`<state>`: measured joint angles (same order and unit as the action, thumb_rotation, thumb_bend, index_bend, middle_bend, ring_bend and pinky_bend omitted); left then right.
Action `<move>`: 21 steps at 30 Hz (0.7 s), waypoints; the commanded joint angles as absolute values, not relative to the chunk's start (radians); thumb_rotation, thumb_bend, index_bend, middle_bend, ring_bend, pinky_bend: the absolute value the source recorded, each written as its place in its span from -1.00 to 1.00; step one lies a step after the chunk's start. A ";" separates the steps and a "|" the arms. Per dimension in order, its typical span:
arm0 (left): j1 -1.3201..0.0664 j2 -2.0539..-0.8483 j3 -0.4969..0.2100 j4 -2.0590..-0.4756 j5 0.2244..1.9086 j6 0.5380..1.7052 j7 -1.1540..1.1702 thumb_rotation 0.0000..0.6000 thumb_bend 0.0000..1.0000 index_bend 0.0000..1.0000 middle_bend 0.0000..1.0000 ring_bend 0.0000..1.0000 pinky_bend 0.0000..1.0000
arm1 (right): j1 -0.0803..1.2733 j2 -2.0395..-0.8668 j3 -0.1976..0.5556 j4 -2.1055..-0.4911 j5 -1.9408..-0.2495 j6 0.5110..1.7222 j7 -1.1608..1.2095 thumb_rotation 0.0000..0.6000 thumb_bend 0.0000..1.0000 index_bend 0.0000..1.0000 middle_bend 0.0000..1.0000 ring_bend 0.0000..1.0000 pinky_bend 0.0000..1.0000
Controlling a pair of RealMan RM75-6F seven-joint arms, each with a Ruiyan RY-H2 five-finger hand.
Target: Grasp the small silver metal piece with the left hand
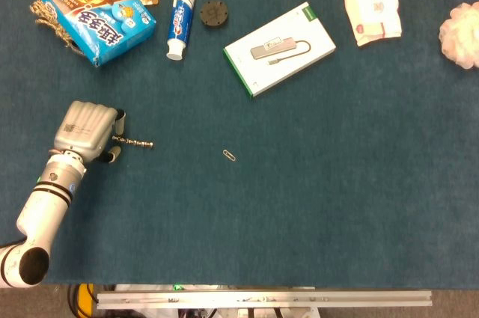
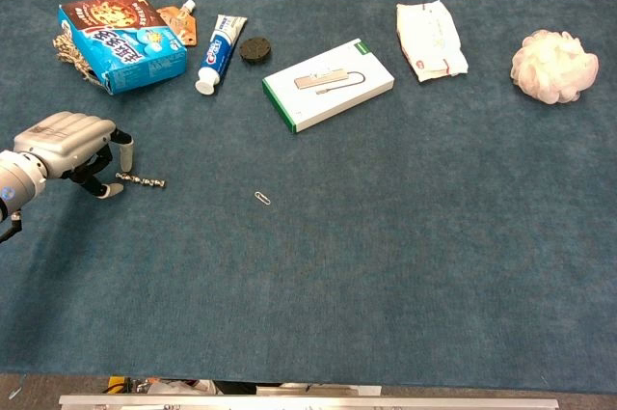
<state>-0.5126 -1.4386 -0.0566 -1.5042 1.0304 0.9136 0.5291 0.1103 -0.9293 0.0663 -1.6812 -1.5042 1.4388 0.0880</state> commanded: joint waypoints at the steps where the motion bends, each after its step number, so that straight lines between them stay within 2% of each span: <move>1: -0.516 -1.437 -0.052 -1.506 1.024 0.917 0.532 1.00 -0.50 -0.04 0.75 0.73 1.00 | 0.110 -0.929 0.066 -1.681 -1.505 1.438 0.088 1.00 -0.53 -0.30 -0.20 -0.35 -0.05; 15: -0.540 -1.455 -0.043 -1.482 0.991 0.909 0.511 1.00 -0.49 0.00 0.75 0.73 1.00 | 0.103 -0.927 0.066 -1.685 -1.502 1.447 0.083 1.00 -0.53 -0.30 -0.20 -0.35 -0.05; 21: -0.549 -1.458 -0.038 -1.481 0.981 0.911 0.513 1.00 -0.40 0.00 0.75 0.73 1.00 | 0.100 -0.928 0.067 -1.684 -1.502 1.451 0.084 1.00 -0.53 -0.30 -0.20 -0.35 -0.05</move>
